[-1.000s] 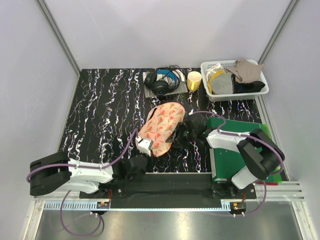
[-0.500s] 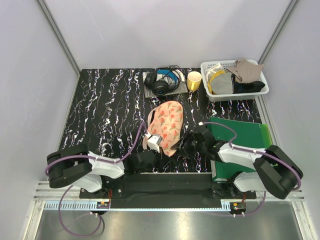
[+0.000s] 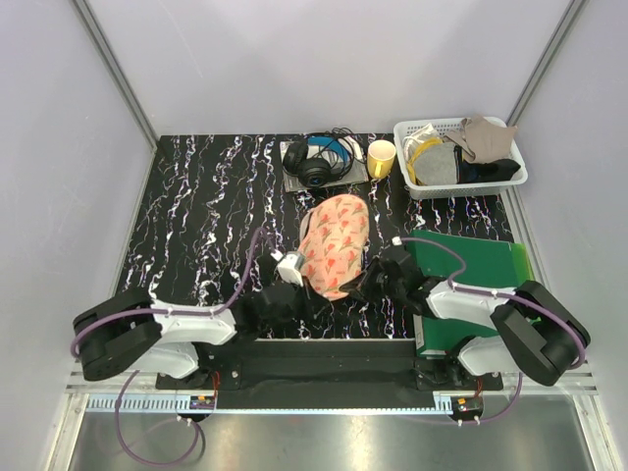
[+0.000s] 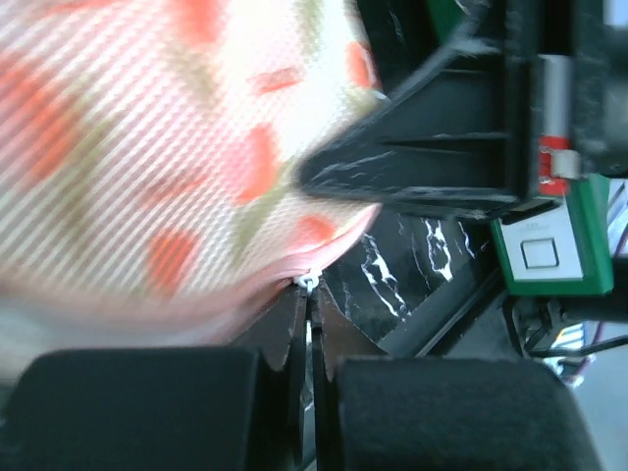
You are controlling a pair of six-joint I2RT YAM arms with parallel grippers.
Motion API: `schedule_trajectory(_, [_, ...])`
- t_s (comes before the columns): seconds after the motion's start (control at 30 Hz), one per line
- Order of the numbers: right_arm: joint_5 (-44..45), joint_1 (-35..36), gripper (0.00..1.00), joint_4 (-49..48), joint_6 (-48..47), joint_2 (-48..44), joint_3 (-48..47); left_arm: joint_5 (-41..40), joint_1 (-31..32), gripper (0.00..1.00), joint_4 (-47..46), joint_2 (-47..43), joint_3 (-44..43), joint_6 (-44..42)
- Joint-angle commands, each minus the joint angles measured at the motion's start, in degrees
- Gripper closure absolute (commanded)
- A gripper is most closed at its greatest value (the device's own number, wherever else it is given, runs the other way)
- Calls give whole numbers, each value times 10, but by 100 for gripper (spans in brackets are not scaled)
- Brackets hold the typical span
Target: Place the bra in the laundry bag and zip it closed
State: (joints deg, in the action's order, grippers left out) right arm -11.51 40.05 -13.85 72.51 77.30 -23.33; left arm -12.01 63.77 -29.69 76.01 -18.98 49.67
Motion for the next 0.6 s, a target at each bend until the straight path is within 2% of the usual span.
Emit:
schedule_trajectory(0.0, [-17, -38, 100, 53, -114, -6, -27, -14, -78, 100, 111, -63, 52, 15])
schedule_trajectory(0.17, [-76, -69, 100, 69, -224, 43, -65, -14, -105, 100, 148, -149, 88, -16])
schedule_trajectory(0.23, [-93, -70, 100, 95, -277, 68, -109, 1, -105, 100, 148, -167, 92, -32])
schedule_trajectory(0.37, [-111, -70, 98, 156, -327, 133, -188, 28, -103, 100, 131, -186, 98, -21])
schedule_trajectory(0.47, [-111, -62, 72, 185, -323, 157, -238, 41, -96, 100, 97, -172, 100, 2])
schedule_trajectory(0.5, [-106, -62, 58, 204, -316, 159, -246, 44, -91, 100, 83, -166, 101, 16])
schedule_trajectory(0.57, [-84, -62, 47, 217, -286, 146, -240, 44, -82, 100, 52, -143, 93, 29])
